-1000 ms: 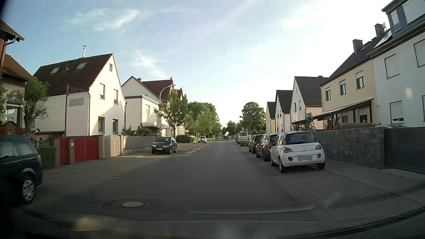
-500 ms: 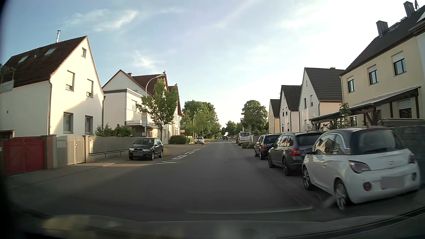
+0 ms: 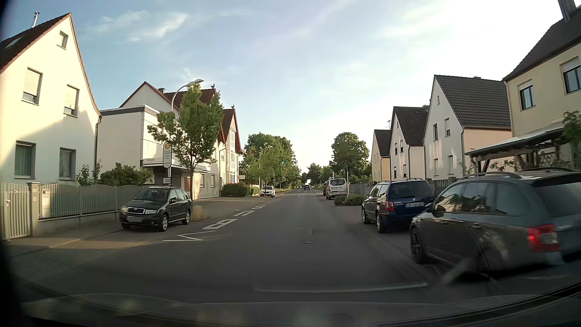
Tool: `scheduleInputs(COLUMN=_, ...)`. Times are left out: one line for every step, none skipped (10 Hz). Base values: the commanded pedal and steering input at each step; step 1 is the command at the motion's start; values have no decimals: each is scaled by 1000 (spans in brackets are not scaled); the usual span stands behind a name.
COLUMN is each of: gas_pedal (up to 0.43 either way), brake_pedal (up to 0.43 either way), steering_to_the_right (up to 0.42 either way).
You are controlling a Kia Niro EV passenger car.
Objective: Follow the waypoints while adhering to traffic rules and regulations
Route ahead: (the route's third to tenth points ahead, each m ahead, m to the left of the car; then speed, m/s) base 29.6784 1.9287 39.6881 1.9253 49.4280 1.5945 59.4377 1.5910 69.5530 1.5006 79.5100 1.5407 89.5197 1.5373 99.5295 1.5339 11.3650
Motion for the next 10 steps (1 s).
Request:
scheduleInputs(gas_pedal=39, brake_pedal=30, steering_to_the_right=1)
scheduleInputs(gas_pedal=39, brake_pedal=30, steering_to_the_right=1)
scheduleInputs(gas_pedal=39, brake_pedal=30, steering_to_the_right=1)
scheduleInputs(gas_pedal=39, brake_pedal=30, steering_to_the_right=1)
scheduleInputs(gas_pedal=39, brake_pedal=30, steering_to_the_right=1)
scheduleInputs(gas_pedal=39, brake_pedal=30, steering_to_the_right=1)
scheduleInputs(gas_pedal=39, brake_pedal=30, steering_to_the_right=1)
scheduleInputs(gas_pedal=39, brake_pedal=30, steering_to_the_right=1)
scheduleInputs(gas_pedal=39, brake_pedal=30, steering_to_the_right=1)
scheduleInputs(gas_pedal=39, brake_pedal=30, steering_to_the_right=1)
